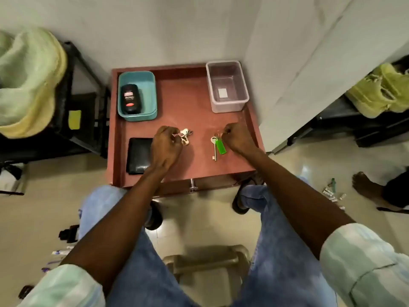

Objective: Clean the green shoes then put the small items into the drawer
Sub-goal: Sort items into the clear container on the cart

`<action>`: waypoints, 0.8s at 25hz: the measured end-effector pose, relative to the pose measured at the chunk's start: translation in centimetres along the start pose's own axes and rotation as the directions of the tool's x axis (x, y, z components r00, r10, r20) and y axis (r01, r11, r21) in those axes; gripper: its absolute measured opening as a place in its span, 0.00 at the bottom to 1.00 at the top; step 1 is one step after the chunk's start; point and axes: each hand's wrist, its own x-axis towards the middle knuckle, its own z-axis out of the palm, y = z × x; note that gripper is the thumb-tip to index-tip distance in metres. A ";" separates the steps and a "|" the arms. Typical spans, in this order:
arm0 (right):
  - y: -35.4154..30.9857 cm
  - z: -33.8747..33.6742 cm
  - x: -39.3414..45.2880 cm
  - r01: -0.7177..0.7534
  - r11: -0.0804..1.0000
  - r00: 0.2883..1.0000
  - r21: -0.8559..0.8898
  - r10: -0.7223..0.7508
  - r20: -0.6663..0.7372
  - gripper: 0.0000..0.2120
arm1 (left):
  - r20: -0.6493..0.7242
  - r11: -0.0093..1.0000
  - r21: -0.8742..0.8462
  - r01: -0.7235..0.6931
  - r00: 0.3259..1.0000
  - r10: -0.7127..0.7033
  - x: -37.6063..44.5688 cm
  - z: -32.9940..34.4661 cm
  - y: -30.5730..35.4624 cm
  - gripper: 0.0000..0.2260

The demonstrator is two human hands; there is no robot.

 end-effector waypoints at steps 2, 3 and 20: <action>-0.4 0.3 1.0 -0.025 0.998 0.999 0.056 0.026 -0.019 0.11 | -0.030 0.999 -0.037 0.015 0.999 -0.017 2.0 0.7 -0.1 0.09; -0.6 0.5 1.4 -0.029 0.997 0.999 0.065 0.031 -0.021 0.12 | -0.024 0.999 -0.039 0.026 0.999 -0.027 3.0 1.1 0.0 0.09; -2.7 -2.8 1.4 0.075 0.862 0.997 0.501 -0.078 -0.017 0.04 | -0.001 0.999 0.002 0.050 0.999 -0.050 8.0 2.2 1.8 0.09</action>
